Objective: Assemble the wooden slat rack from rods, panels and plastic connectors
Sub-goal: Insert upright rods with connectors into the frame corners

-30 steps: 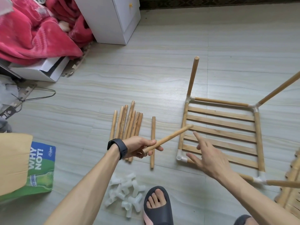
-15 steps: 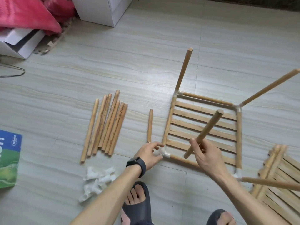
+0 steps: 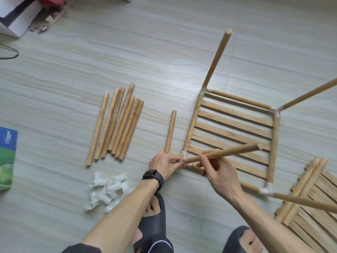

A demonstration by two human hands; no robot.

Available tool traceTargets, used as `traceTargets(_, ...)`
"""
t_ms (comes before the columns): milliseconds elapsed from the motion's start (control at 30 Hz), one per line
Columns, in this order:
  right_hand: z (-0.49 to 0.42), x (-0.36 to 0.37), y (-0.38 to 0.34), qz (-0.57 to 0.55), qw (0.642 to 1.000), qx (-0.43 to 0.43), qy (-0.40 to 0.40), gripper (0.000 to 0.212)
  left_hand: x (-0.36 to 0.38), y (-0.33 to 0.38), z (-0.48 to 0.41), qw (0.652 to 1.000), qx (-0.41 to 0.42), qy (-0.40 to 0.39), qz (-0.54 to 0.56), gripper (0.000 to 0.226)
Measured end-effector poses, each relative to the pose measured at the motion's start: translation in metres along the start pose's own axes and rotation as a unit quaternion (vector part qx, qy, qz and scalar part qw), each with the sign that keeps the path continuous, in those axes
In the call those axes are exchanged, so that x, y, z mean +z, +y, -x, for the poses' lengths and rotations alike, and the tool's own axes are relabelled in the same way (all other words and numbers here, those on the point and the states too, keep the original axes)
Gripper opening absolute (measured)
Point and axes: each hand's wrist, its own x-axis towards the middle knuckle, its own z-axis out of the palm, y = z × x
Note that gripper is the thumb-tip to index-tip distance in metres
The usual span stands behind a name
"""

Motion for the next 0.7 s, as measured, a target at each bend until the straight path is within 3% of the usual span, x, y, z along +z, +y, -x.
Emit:
traceTargets(167,-0.002,0.006,0.001,0.059,0.993,-0.099,-0.024,0.005,0.005,-0.008,0.003,1.000,-0.010,0.010,-0.002,0.024)
traceTargets(433,-0.010,0.008,-0.009,0.096,0.989,-0.113,-0.020,0.006,0.000,-0.001,0.005,0.999,0.037,0.012,-0.010,0.026)
traceTargets(600,-0.011,0.010,-0.014,0.207,0.965,-0.157,-0.033,0.018,-0.005,-0.004,0.000,0.999,0.039,-0.001,-0.016,0.027)
traceTargets(700,-0.011,0.007,-0.019,0.213,0.952,-0.209,-0.066,0.013,-0.004,-0.005,0.000,0.999,0.047,-0.004,-0.021,0.027)
